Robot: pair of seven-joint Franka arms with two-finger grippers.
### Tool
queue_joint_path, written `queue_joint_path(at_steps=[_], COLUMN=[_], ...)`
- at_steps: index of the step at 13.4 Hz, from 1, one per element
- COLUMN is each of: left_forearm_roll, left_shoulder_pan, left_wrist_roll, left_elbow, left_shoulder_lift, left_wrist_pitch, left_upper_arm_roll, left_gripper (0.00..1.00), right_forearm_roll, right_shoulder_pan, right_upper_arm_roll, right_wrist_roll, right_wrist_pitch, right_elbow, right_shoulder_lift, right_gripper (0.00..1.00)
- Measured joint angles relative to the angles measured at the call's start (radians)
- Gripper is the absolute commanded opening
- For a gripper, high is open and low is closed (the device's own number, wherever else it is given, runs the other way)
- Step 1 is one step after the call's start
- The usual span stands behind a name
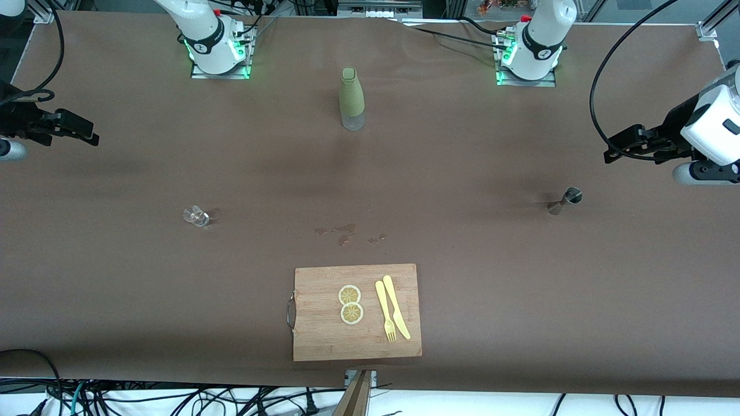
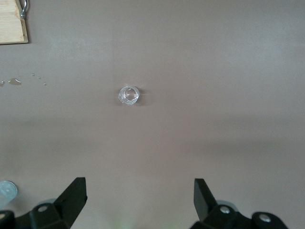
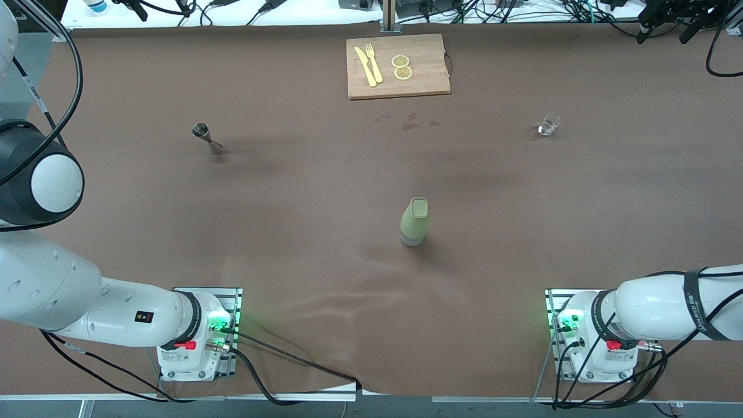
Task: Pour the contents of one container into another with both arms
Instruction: 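Move the right gripper to the glass cup while the left gripper approaches the steel jigger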
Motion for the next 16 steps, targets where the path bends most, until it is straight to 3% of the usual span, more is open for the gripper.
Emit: queue_joint_path(at_steps=[10,13,16], left_forearm_roll=[0.000,-0.004,-0.066], left_shoulder_pan=[0.004,0.064,0.180], left_wrist_roll=[0.011,0.203,0.482], left_elbow=[-0.008,-0.019,-0.026], left_shoulder_lift=[0.001,0.018,0.063], left_wrist_pitch=[0.000,0.000,0.000], left_upper_arm_roll=[0.002,0.006,0.010], left_gripper=[1.00,1.00,1.00], right_forearm_roll=[0.000,0.021,0.103], right_shoulder_pan=[0.000,-0.003,-0.021], right_upper_arm_roll=[0.000,-0.008,-0.045], right_wrist_roll=[-0.034,-0.166,-0.391], right_wrist_pitch=[-0.012,-0.026,-0.033], right_elbow=[0.002,0.002,0.003], right_shoulder_lift=[0.020,0.050,0.080], right_gripper=[1.00,1.00,1.00])
